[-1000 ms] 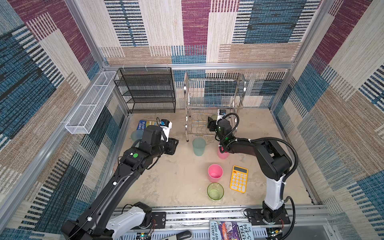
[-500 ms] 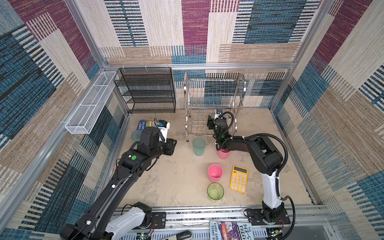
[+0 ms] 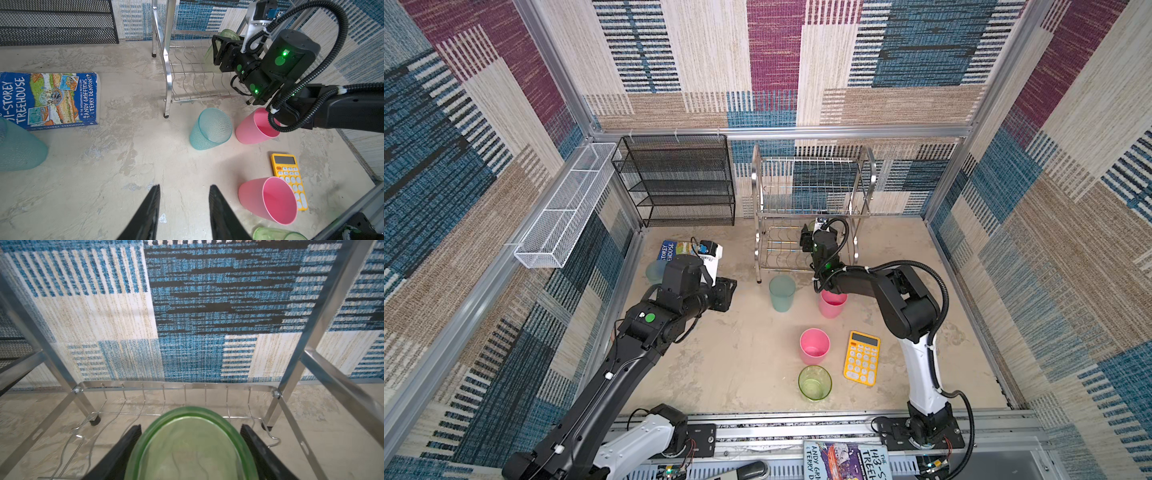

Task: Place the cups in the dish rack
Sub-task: 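Carry the green cup with right gripper over the dish rack while left gripper draws back, then lower the green cup upright onto the rack's lower tier and open right gripper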

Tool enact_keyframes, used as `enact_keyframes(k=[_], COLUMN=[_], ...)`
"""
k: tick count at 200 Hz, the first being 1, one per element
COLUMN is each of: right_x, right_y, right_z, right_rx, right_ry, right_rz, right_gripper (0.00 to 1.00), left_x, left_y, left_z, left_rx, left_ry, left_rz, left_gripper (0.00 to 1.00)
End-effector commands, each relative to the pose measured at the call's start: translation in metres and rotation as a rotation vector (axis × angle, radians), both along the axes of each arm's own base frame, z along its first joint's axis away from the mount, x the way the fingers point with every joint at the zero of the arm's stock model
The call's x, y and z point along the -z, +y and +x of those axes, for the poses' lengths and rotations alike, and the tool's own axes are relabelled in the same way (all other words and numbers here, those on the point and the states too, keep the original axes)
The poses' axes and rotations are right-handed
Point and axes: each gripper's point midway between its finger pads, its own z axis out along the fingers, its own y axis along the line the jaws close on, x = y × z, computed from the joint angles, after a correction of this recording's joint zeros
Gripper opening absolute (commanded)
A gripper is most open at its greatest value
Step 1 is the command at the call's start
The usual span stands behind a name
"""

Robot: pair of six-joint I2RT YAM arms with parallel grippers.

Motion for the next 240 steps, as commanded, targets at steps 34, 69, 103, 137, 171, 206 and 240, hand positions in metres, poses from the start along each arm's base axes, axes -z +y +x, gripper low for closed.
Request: enact_keyframes(k=[34,69,103,137,171,206,240], right_x=[-0.004,0.002,0.006,0.007,0.005,0.002,0.004], right_y=[-0.019,-0.029,-0.039,-0.049,-0.060,-0.069,-0.070], right_z=[0.014,0.026,0.036,0.042,0.051,0.058,0.064], right_rx=[0.068,0.102,0.134,0.163,0.196,0.227,0.236], right_ry=[-0.019,0.000,0.014,0.018,0.015,0.016,0.025], right_rz=[-0.024,-0.032,-0.031,-0.018,-0.010,0.008,0.006], right_gripper=[0.61,0.61,0.61,0.62,0.62,0.63,0.65], left_x=[-0.006,-0.005,-0.004,-0.004,-0.003,-0.002,-0.001], left_y=[-0.004,-0.004,-0.005,-0.005,-0.004,-0.004,-0.005], left_z=[0.001,0.001,0.001,0.001,0.001,0.001,0.002], left_rx=[0.023,0.022,0.026,0.025,0.025,0.023,0.025], left_ry=[-0.026,-0.026,-0.020,-0.020,-0.020,-0.019,-0.015], left_rz=[-0.012,-0.011,-0.012,-0.013,-0.009,-0.006,-0.005], left_gripper=[0.42,0.42,0.42,0.42,0.42,0.42,0.42])
